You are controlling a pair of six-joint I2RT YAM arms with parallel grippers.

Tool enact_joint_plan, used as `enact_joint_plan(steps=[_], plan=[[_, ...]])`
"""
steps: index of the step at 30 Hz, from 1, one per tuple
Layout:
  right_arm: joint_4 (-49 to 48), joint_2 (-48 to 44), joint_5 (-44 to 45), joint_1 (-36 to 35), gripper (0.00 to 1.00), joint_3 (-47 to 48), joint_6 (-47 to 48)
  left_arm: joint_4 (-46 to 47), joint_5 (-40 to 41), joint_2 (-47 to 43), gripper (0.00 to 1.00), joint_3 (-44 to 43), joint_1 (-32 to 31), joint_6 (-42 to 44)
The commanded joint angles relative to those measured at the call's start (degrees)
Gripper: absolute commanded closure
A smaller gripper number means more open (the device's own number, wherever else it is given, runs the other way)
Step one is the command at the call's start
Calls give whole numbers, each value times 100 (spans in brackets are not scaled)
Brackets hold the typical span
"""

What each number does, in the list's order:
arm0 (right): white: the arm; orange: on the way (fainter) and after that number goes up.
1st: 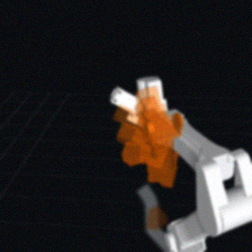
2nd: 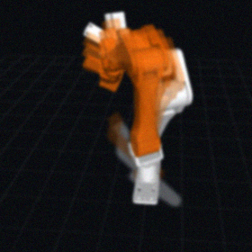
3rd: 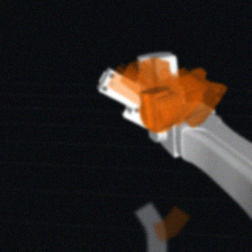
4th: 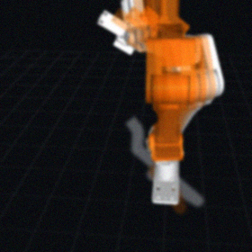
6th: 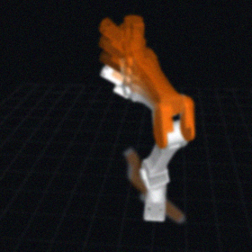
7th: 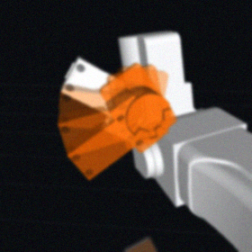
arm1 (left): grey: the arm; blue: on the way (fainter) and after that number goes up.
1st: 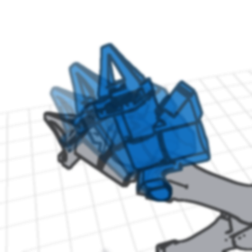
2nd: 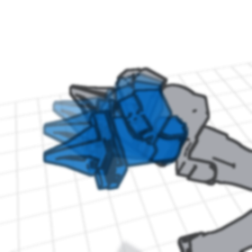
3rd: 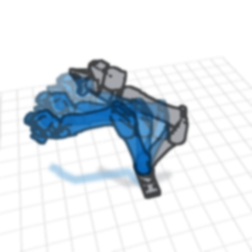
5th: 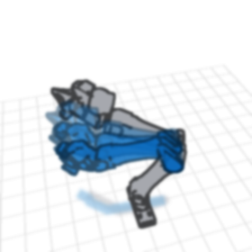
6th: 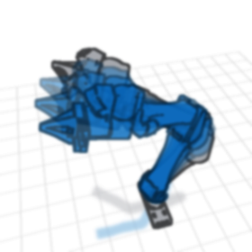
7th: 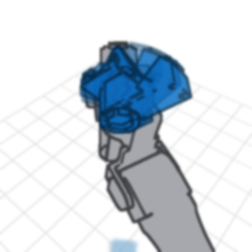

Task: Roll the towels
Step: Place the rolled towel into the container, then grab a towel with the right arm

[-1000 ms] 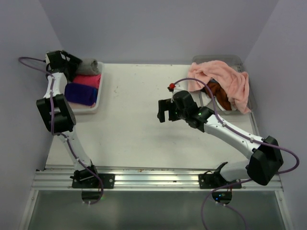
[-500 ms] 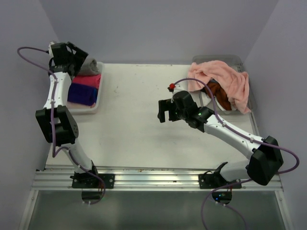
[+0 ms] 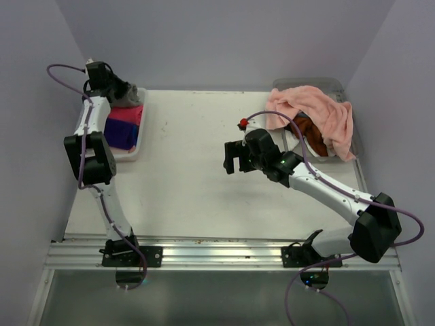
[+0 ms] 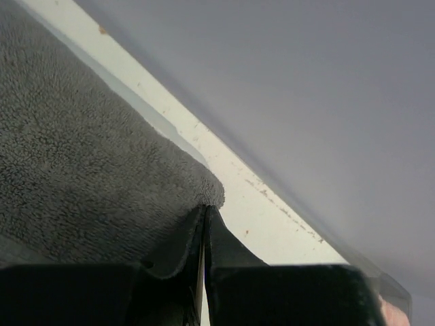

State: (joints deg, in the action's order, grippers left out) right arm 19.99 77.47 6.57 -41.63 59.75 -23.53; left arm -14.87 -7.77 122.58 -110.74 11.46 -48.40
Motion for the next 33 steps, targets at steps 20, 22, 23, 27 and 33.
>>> enact_joint_plan(steps=[20,22,23,27,33], plan=[[1156,-13,2499,504,2,924,252,-279,-322,-1227,84,-28,-320,656],[1191,31,2333,804,2,1047,209,-314,-226,-1543,80,235,-521,831],[1244,101,2244,1118,2,1091,147,-506,-155,-1632,78,289,-618,1006],[1429,364,1998,1937,3,1355,-116,-692,100,-2097,75,903,-1128,1377],[1411,997,1058,3362,7,1838,-784,-271,-31,-2845,61,2634,-2235,1281]])
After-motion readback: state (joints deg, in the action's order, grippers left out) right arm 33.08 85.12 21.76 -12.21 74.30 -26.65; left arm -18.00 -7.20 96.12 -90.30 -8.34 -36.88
